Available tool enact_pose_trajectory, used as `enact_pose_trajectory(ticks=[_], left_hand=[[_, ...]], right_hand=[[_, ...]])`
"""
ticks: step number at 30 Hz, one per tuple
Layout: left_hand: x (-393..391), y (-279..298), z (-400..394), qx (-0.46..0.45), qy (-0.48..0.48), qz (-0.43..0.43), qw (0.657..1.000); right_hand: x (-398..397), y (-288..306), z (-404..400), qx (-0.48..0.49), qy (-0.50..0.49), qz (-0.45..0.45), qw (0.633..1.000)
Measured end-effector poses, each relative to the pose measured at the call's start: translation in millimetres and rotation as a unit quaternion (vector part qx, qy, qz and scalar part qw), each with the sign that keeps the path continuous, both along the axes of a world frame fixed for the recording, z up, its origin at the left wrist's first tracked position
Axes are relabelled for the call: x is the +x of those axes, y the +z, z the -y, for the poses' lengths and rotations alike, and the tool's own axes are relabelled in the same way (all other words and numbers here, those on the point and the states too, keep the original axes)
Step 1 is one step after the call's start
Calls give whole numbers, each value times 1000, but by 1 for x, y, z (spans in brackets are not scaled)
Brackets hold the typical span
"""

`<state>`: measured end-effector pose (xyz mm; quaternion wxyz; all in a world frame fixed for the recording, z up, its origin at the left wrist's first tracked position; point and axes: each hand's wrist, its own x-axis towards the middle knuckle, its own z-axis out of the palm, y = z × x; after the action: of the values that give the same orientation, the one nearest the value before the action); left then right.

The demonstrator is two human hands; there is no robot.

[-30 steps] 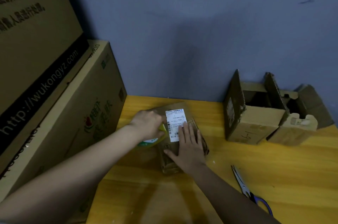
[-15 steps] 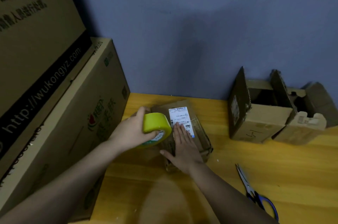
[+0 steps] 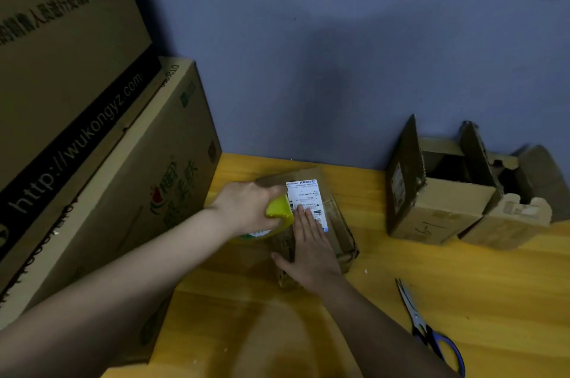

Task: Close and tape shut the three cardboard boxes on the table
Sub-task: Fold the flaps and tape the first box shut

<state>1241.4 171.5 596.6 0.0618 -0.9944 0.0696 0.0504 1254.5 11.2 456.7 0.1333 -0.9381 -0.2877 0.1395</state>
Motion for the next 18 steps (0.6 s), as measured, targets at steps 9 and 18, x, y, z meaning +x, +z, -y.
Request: enact_pose_trajectory(ticks=[9,18], left_hand=[[23,9,5,114,-2,-112,987],[11,-7,-17,95,23,-169,981]], right_hand=[[2,-4,-3,-25,9,5,1000],[0,-2,-5,-16,7,18,1000]])
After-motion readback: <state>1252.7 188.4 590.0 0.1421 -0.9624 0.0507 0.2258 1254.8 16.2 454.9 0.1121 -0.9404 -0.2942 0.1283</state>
